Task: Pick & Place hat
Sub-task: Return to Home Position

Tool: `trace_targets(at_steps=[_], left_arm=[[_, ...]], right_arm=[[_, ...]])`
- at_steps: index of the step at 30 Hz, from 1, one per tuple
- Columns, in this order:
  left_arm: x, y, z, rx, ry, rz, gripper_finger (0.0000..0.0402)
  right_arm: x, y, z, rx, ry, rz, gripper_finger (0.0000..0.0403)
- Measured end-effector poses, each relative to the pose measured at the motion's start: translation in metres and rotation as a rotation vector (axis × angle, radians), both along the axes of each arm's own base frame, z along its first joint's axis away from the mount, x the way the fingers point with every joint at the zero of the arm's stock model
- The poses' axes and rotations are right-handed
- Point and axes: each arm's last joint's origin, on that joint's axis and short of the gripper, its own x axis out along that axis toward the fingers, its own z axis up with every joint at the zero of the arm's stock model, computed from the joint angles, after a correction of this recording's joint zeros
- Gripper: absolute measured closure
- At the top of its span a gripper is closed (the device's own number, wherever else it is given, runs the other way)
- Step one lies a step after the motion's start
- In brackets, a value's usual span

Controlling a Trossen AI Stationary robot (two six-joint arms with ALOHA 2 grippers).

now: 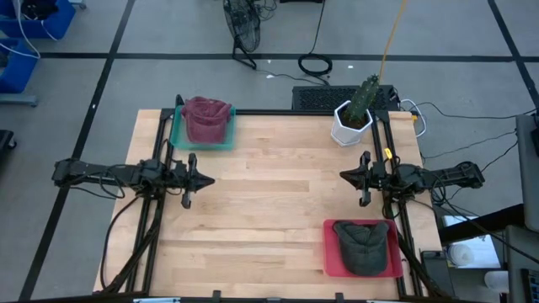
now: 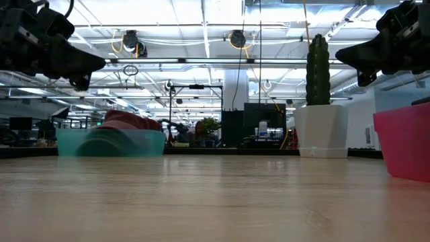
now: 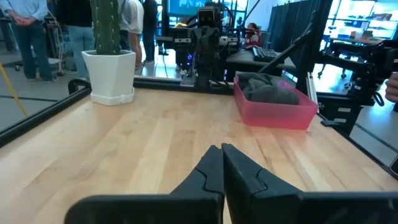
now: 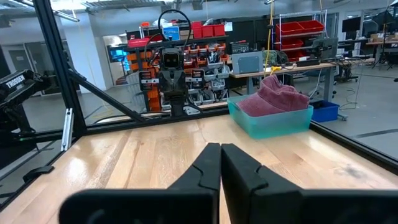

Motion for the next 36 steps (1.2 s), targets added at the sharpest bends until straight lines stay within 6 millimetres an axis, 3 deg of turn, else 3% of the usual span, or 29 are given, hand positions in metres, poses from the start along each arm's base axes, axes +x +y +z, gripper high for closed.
trace_targets(at_steps=[36], left_arm=[[-0.0001, 0.0001, -0.0009, 0.025, 0.009, 0.001, 0.0394]], right_arm=[[-0.0001, 0.0001, 0.0023, -0.012, -0.021, 0.004, 0.0402]])
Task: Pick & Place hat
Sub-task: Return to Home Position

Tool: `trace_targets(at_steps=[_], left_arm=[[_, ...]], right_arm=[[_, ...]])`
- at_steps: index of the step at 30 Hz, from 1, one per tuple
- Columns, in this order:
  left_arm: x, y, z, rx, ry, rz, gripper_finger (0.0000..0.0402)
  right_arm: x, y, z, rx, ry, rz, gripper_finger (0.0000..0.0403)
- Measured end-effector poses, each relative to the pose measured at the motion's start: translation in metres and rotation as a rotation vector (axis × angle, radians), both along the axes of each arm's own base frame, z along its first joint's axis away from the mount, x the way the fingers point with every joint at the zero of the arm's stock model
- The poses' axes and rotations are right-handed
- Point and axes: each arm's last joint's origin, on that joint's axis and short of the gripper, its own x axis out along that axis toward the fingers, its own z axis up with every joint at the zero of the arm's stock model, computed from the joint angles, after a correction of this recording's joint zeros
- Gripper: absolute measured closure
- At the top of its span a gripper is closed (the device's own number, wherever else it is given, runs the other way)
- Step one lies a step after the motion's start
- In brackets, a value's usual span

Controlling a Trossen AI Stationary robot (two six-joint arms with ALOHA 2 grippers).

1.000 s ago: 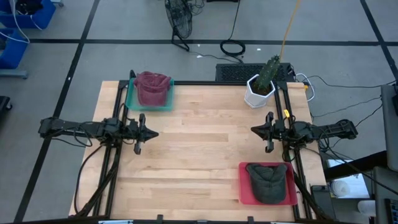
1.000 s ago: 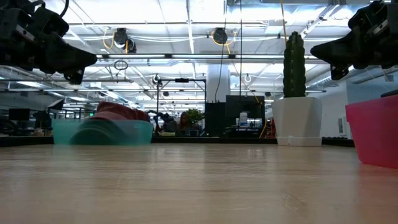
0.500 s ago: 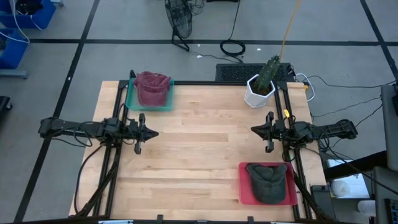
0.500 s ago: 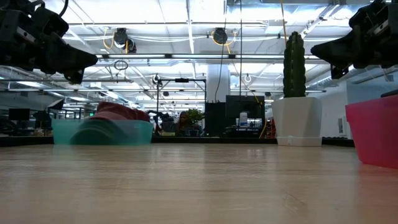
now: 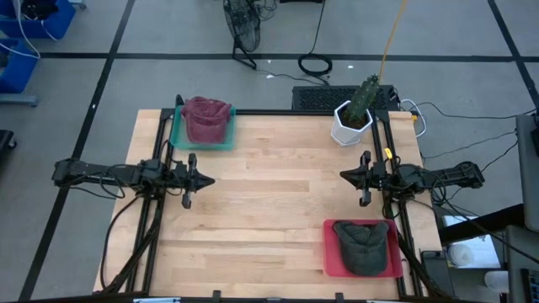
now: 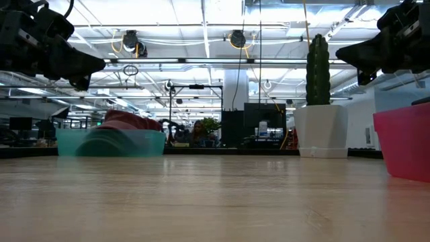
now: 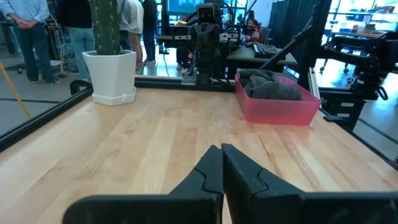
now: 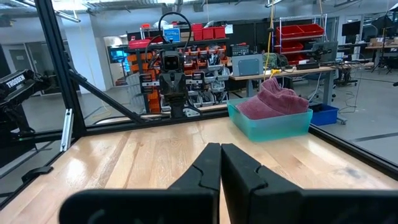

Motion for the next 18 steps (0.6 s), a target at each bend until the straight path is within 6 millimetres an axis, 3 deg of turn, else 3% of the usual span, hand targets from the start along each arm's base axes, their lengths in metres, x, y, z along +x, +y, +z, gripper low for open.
trace_targets(at_steps=[18], left_arm=[[0.0, 0.0, 0.0, 0.0, 0.0, 0.001, 0.0394]], right_arm=[[0.0, 0.0, 0.0002, 0.001, -0.002, 0.0, 0.0399]])
